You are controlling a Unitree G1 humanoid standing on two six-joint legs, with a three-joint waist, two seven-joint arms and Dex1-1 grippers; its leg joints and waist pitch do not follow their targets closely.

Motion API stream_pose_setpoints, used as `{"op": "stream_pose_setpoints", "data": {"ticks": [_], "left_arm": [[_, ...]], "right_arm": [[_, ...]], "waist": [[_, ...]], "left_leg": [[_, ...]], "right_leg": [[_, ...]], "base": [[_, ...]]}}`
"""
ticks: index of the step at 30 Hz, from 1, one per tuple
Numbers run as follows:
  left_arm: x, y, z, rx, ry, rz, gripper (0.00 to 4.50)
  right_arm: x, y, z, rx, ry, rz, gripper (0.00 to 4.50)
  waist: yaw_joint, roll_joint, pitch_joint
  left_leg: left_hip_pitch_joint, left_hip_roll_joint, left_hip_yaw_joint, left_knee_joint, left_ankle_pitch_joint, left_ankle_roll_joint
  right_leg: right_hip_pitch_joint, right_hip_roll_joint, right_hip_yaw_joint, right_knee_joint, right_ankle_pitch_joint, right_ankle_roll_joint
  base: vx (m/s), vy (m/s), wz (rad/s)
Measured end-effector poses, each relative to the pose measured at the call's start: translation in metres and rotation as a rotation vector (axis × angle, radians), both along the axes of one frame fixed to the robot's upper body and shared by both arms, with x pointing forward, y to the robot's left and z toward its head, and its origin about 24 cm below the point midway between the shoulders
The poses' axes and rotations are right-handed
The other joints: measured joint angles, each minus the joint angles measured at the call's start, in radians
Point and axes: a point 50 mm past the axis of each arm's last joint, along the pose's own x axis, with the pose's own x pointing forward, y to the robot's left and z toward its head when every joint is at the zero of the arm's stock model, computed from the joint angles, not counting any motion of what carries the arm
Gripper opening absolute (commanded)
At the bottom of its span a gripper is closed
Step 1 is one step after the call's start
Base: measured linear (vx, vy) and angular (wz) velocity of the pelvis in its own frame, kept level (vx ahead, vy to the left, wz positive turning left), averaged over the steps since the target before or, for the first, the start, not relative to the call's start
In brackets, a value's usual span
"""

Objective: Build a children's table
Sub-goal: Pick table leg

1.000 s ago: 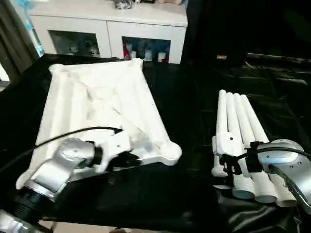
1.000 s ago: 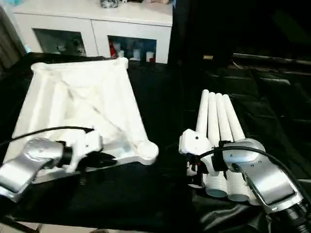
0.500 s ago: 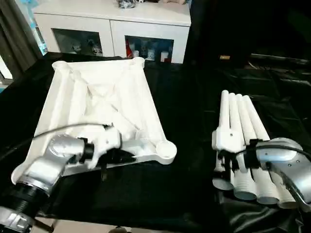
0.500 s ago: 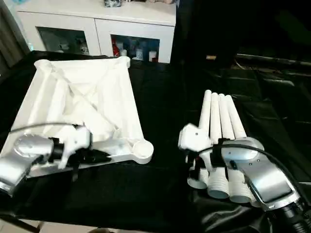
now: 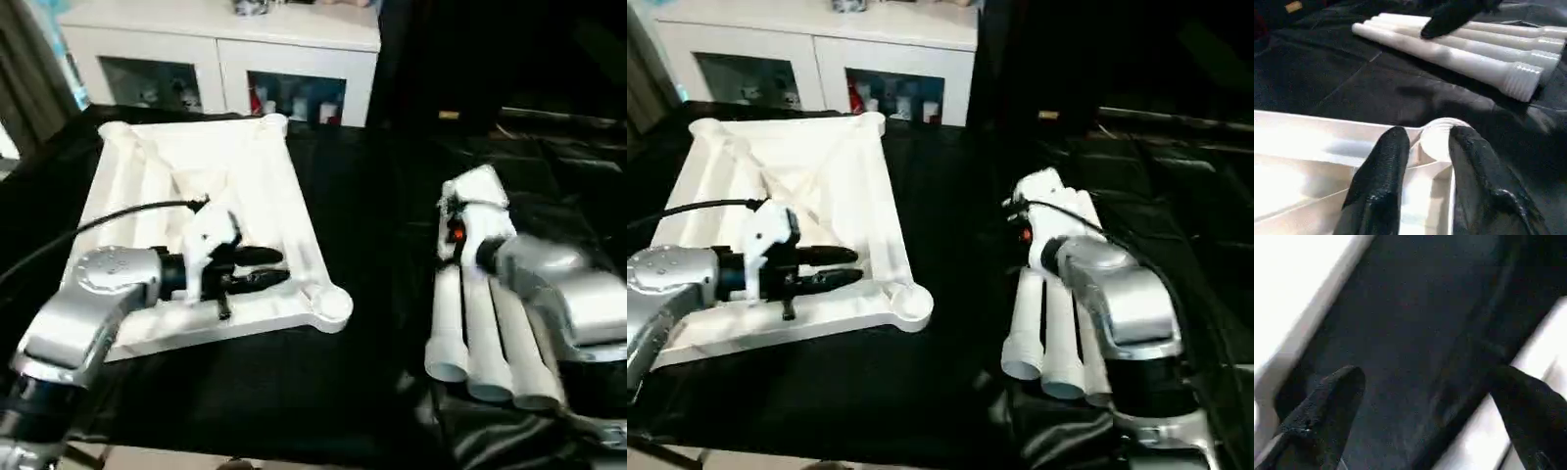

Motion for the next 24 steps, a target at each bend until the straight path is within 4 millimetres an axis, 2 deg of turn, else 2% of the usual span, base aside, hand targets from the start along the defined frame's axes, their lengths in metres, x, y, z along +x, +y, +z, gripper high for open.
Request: {"op": "stream_pose_setpoints", "data": {"ticks": [6,8,16,24], "left_arm": [[-0.015,-0.021,-0.002,-0.017,0.057,-0.094,2.28],[-0.019,-0.026,0.0,-0.022,0.067,-0.127,2.62],[-0.029,-0.033,0.003,-0.027,0.096,-0.194,2.62],[-0.031,-0.035,0.0,-0.021,0.125,-0.202,2.62]], "right_arm": [[-0.008,0.003,-0.013,-0.022,0.178,-0.102,4.5],[-0.01,0.003,-0.01,-0.037,0.212,-0.13,4.5],[-0.017,-0.001,-0.015,-0.03,0.3,-0.175,4.5],[-0.02,0.0,-0.024,-0.018,0.347,-0.185,4.5]], "waist": [[0.0,-0.003,0.002],[0.001,-0.003,0.002],[0.001,-0.003,0.002],[0.001,-0.003,0.001]], "left_leg": [[0.0,0.0,0.0,-0.005,0.005,-0.002],[0.001,0.0,0.0,-0.007,0.009,-0.006],[0.003,0.0,0.0,-0.01,0.011,-0.009],[0.003,0.0,0.0,-0.01,0.011,-0.009]], "right_leg": [[-0.002,0.0,0.0,0.001,0.0,0.0],[-0.002,0.0,0.0,0.001,0.0,0.0],[-0.002,0.001,0.0,0.001,0.001,0.0],[-0.001,0.001,0.0,0.001,0.001,0.0]], "base": [[0.0,0.0,0.0],[0.0,0.0,0.0],[0.0,0.0,0.0],[0.0,0.0,0.0]]}}
